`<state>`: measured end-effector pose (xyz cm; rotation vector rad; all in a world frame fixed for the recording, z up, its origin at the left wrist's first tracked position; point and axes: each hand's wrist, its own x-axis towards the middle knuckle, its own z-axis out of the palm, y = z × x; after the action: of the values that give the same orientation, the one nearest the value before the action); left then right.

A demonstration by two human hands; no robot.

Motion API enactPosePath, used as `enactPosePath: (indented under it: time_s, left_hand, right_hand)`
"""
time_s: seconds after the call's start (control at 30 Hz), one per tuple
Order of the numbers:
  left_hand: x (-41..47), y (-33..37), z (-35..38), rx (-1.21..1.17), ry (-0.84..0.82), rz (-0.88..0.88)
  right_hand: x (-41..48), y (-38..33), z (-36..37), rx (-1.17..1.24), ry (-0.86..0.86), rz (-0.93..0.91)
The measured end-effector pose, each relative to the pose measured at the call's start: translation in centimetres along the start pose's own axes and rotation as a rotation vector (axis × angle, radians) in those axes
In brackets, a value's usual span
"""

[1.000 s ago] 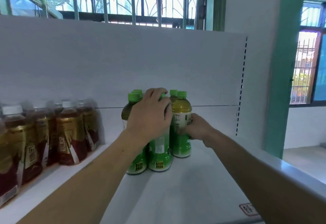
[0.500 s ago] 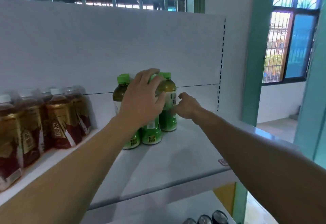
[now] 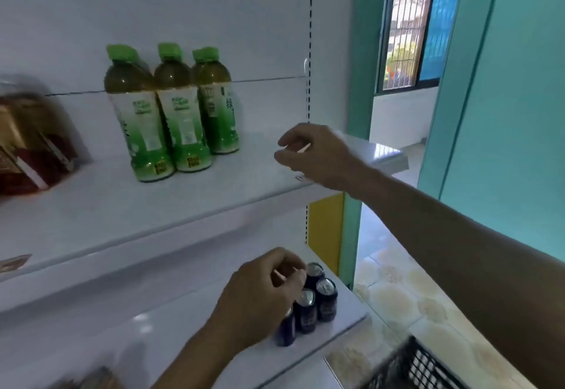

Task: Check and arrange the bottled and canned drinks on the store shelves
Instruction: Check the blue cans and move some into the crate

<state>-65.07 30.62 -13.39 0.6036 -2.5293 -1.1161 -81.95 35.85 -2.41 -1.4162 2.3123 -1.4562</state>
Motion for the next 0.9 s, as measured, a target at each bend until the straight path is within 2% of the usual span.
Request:
enactPosePath:
  time_s: [0.1,0.23,0.33,0.43,0.6,0.77,0.9]
  left_hand:
    - [1.0,-3.8,3.4,0.081,-0.054,-0.149]
    - [2.5,-7.5,7.8,0.157,-0.109,-0.277]
    - [3.5,-9.0,11.1,0.182,-0.131,-0.324]
    - [4.8,-10.0,13.7,0.182,-0.137,-0.370]
    - [7.2,-11.8,17.4,0.170,-0.109,-0.508]
    - [9.6,-12.6,20.2,0.163,-0.084,-0.647]
    - [10.6,-12.7,21.4,0.174,-0.058,-0.711]
  right_hand:
    - [-4.9,2.5,-0.5,0.013,-0.034,0.013]
    - [-9.1,8.1,0.6,-0.069,-0.190,0.130]
    - [-9.3,14.3,2.5,-0.155,-0.306,0.279]
    - [-8.3,21.3,4.7,-0.220,-0.343,0.434]
    - [-6.9,30.9,8.5,-0.256,-0.448,0.580]
    - [-5.5,36.7,12.0,-0.220,-0.545,0.595]
    - [-5.3,38.4,14.1,-0.218,-0.585,0.534]
